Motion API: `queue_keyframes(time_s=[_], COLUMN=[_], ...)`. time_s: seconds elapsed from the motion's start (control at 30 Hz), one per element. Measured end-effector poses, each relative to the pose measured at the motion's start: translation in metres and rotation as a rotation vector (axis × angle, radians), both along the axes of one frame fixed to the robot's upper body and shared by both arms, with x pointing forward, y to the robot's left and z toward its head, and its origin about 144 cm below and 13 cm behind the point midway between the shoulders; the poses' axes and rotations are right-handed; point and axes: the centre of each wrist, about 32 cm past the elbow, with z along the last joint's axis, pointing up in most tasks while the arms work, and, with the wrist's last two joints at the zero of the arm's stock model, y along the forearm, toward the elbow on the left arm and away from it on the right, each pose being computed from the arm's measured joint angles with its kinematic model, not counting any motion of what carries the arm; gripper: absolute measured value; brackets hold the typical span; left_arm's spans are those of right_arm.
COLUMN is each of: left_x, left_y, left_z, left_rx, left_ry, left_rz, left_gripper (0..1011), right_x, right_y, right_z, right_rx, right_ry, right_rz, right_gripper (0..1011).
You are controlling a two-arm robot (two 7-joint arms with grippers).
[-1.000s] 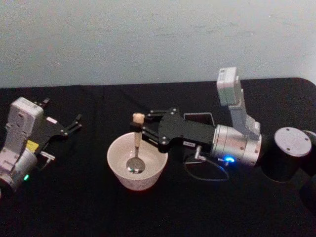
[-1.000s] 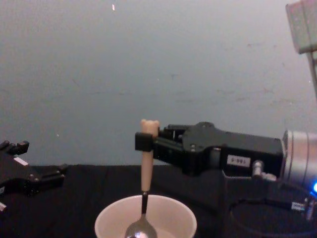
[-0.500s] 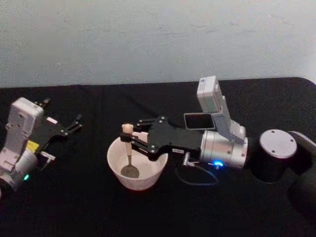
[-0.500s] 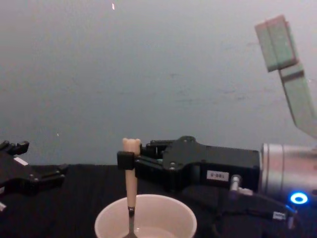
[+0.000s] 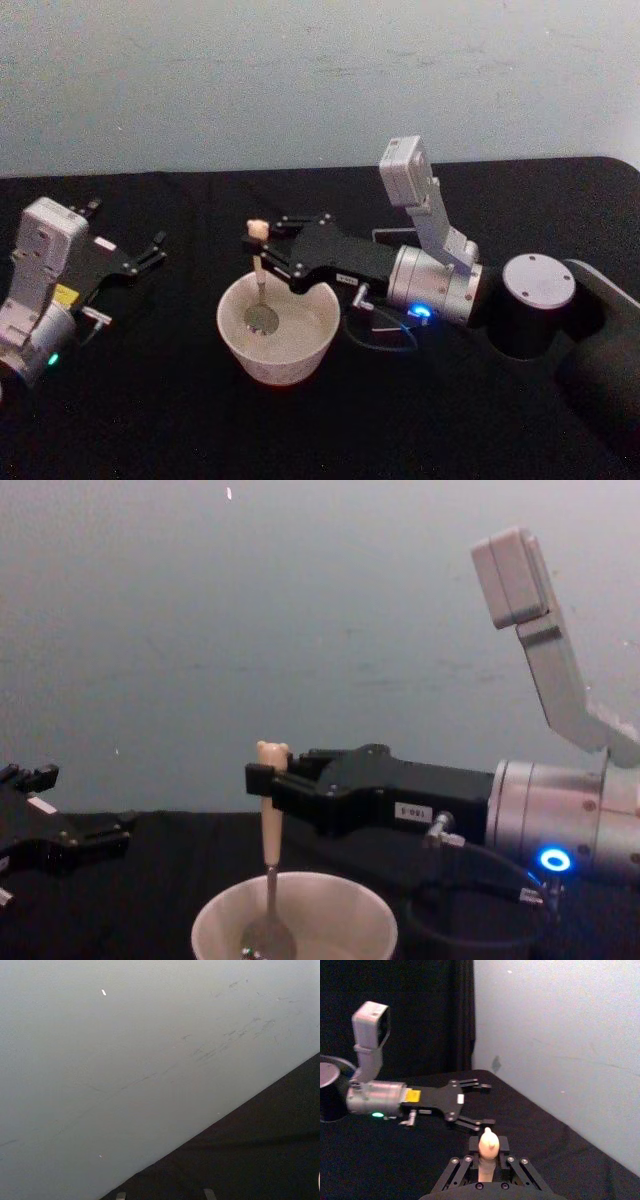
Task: Pick up the stirring spoon with one hand, stir inside the cup, then place it back in its original position.
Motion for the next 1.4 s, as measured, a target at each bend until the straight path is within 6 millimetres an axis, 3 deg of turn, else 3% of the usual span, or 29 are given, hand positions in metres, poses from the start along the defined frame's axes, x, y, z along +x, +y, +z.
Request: queue_keyframes(time_s=[0.47,0.9,1.4], left_x=[0.0,0.0,0.0], left_y=[0.0,0.0,0.0], left_z=[0.0,0.0,0.0], left_rx=[0.0,0.0,0.0], left_ry=[0.0,0.0,0.0], left_rz=[0.0,0.0,0.0], left_gripper=[1001,1001,1001], right_x=[0.005,-0.012,-0.029], right_y=[-0.018,-0.034,-0.025], right_z=[0.0,0.005,0.005], right_rx=[-0.015,-0.047,-0.05], right_ry=[-0.003,-0.011,0.007], right_rz=[-0.1,-0.057,0.04], right_gripper=[218,218,218])
